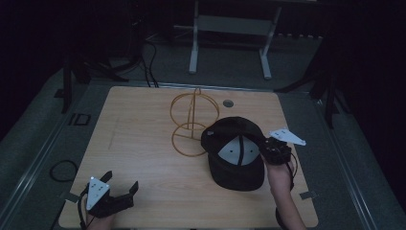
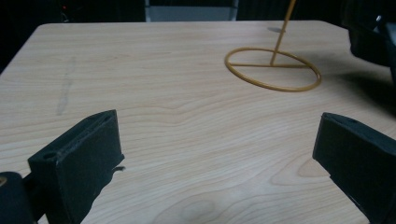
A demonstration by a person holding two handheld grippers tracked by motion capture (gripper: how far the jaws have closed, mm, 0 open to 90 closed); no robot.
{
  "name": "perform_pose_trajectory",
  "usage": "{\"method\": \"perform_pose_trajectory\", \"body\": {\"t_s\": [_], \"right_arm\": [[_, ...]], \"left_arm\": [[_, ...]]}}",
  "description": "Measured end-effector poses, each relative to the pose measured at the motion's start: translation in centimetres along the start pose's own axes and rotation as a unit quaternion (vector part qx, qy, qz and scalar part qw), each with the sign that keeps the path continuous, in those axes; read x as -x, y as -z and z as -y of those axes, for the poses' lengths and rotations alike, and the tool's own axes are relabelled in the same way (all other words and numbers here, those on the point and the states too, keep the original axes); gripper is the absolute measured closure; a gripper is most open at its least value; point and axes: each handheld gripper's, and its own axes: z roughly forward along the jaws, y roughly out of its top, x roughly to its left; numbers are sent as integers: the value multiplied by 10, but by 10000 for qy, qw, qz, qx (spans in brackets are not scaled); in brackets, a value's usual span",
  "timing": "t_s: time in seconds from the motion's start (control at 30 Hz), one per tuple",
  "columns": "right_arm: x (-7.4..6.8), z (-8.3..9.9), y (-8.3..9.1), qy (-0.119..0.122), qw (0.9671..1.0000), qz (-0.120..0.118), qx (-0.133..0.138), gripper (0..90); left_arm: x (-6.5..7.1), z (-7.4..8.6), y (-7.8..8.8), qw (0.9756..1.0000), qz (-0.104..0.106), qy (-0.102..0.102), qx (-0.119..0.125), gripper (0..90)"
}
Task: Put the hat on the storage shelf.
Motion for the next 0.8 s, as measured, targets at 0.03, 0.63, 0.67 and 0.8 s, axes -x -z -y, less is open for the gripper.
{"method": "perform_pose_trajectory", "body": {"t_s": [0.03,0.63,0.67,0.8], "right_arm": [[3,-3,8,24,10000,26,73,885],[5,-18,48,123,9984,-218,505,885],[5,-18,48,123,9984,-218,505,885],[0,-22,53,137,9975,-338,606,885]], "left_arm": [[3,-2,-2,10000,57,-2,-10,17],[55,-36,-24,9927,1193,-205,8,17],[55,-36,-24,9927,1193,-205,8,17],[77,-42,-36,9863,1606,-345,-139,17]]}}
